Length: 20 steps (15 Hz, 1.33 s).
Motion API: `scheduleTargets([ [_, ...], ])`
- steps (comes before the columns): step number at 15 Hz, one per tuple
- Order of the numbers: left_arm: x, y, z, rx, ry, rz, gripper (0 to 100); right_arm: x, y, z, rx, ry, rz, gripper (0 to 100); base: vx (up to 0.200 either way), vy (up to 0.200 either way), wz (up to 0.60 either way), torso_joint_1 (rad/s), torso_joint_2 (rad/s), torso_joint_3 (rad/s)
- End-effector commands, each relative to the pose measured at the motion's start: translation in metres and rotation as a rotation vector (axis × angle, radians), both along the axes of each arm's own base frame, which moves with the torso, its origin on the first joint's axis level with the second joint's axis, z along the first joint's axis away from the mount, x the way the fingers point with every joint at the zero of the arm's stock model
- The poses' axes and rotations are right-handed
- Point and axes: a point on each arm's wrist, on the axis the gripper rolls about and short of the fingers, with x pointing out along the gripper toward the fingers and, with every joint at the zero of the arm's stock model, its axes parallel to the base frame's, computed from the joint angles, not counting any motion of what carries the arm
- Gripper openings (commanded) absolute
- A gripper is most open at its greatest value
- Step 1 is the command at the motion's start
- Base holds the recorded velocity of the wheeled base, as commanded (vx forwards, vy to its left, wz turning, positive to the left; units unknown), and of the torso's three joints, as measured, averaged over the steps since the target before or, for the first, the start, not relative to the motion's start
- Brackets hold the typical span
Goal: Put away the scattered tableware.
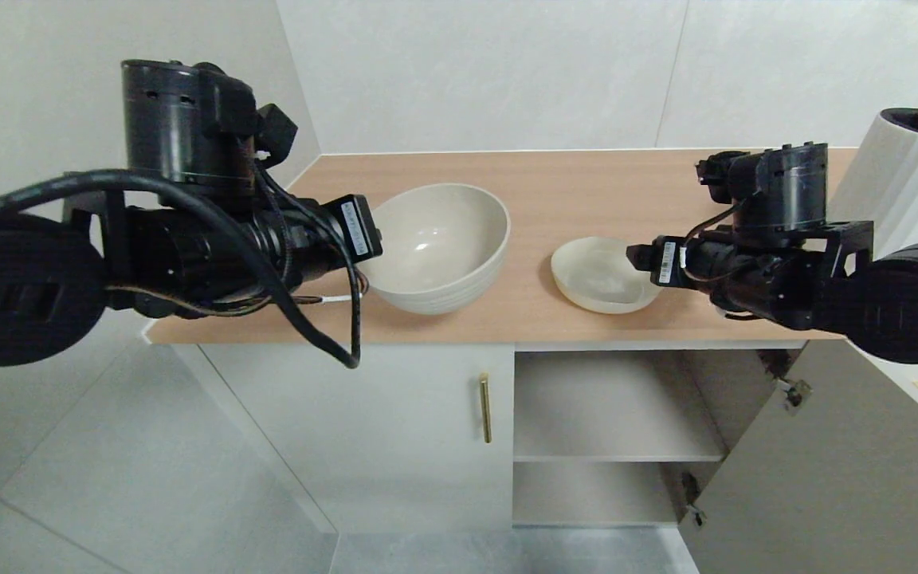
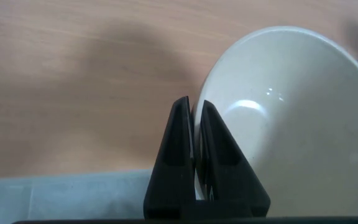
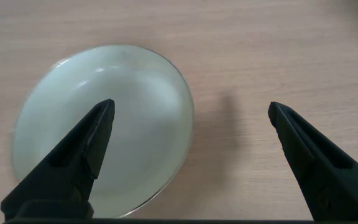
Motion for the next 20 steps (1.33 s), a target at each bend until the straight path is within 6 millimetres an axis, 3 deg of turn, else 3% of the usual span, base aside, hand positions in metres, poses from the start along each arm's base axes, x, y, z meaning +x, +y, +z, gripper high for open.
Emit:
scheduleTargets([
  [1, -0.012, 0.007, 0.011, -0.017, -0.030, -0.001, 0, 0.010, 0.004, -0.015, -0.021, 0.033, -0.013, 100, 0.000, 0.000, 0.00, 0.000, 0.00, 0.000],
  [6, -0.018, 0.005, 0.014, -0.022, -0.038, -0.015, 0, 0.018, 0.004, -0.022, -0.028, 0.047, -0.023, 100, 0.000, 0.000, 0.00, 0.000, 0.00, 0.000],
  [7, -0.018, 0.005, 0.014, -0.022, -0.038, -0.016, 0, 0.018, 0.004, -0.022, -0.029, 0.048, -0.023, 0, 0.000, 0.000, 0.00, 0.000, 0.00, 0.000],
  [11, -0.018, 0.005, 0.013, -0.022, -0.036, -0.018, 0, 0.018, 0.004, -0.022, -0.024, 0.046, -0.018, 0, 0.000, 0.000, 0.00, 0.000, 0.00, 0.000],
  [14, -0.018, 0.004, 0.011, -0.004, -0.033, -0.025, 0, 0.011, 0.001, -0.009, -0.003, 0.019, -0.017, 0, 0.000, 0.000, 0.00, 0.000, 0.00, 0.000],
  [16, -0.019, 0.004, 0.010, -0.001, -0.032, -0.027, 0, -0.009, -0.006, 0.007, 0.031, 0.005, -0.008, 0, 0.000, 0.000, 0.00, 0.000, 0.00, 0.000],
  [20, -0.037, 0.007, 0.007, 0.003, -0.023, -0.048, 0, -0.057, -0.020, 0.027, 0.108, 0.084, 0.177, 0, 0.000, 0.000, 0.00, 0.000, 0.00, 0.000],
])
